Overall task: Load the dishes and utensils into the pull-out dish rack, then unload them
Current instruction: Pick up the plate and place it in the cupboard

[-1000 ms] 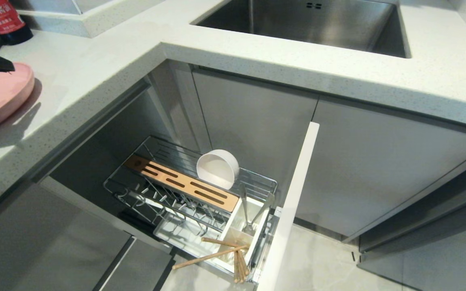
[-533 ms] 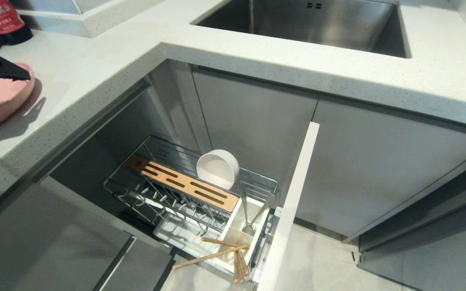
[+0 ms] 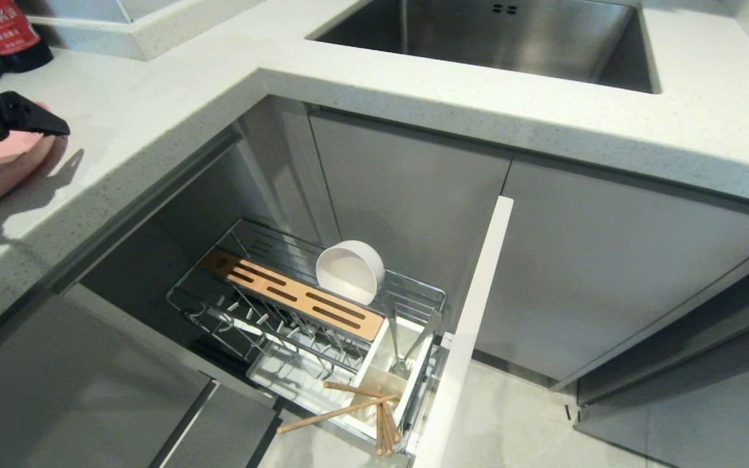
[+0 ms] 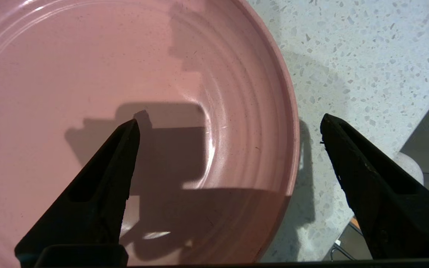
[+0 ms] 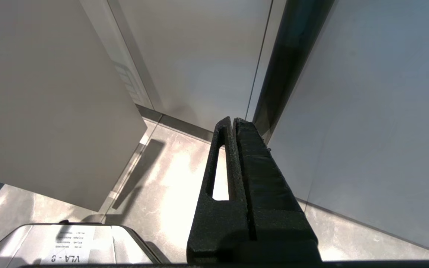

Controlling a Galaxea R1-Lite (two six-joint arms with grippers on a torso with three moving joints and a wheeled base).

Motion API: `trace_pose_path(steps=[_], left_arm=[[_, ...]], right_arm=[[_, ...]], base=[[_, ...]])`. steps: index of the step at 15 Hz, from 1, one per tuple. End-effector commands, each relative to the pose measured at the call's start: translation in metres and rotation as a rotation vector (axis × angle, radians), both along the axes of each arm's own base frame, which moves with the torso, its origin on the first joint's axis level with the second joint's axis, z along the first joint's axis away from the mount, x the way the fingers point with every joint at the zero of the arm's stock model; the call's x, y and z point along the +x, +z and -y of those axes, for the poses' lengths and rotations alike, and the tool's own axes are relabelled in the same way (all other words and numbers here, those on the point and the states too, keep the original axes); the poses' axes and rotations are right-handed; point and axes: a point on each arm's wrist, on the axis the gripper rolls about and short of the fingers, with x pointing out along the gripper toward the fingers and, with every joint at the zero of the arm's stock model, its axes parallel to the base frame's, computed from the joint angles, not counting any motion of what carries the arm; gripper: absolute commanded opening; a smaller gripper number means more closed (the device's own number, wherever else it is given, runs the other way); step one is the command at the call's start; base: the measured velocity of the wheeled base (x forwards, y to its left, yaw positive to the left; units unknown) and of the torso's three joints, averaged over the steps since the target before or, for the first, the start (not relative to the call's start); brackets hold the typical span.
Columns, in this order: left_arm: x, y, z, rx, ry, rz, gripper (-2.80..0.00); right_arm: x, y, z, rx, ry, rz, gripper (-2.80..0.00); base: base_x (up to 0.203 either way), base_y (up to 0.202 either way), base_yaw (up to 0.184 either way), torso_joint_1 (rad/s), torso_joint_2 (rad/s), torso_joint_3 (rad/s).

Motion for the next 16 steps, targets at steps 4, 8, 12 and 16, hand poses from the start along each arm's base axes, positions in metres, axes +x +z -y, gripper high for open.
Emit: trace_pose_path(steps=[4, 8, 12, 16], left_arm=[[0.0084, -0.0051, -0.001, -0.003, 0.002, -0.027, 0.0], [0.0084, -0.0051, -0.001, -0.003, 0.003, -0.027, 0.0], [0.0081, -0.006, -0.0012, 0.003, 0.013, -0.032, -2.8], [0.0074, -0.0058, -0.0013, 0.006, 0.021, -0.033, -2.8]], right_arm=[[0.0, 0.0001, 0.0, 0.0, 0.0, 0.0, -2.8], [0.0, 0.0, 0.0, -0.001, 0.0, 0.0, -2.8], [0.0, -0.0001, 0.0, -0.001, 0.0, -0.001, -2.8], [0.0, 0.0001, 0.0, -0.001, 0.0, 0.0, -2.8]], base=[[0.0, 0.0, 0.0, 0.0, 0.0, 0.0], [0.0, 0.0, 0.0, 0.0, 0.0, 0.0], [0.0, 0.0, 0.0, 0.0, 0.0, 0.0], [0.0, 0.0, 0.0, 0.0, 0.0, 0.0]])
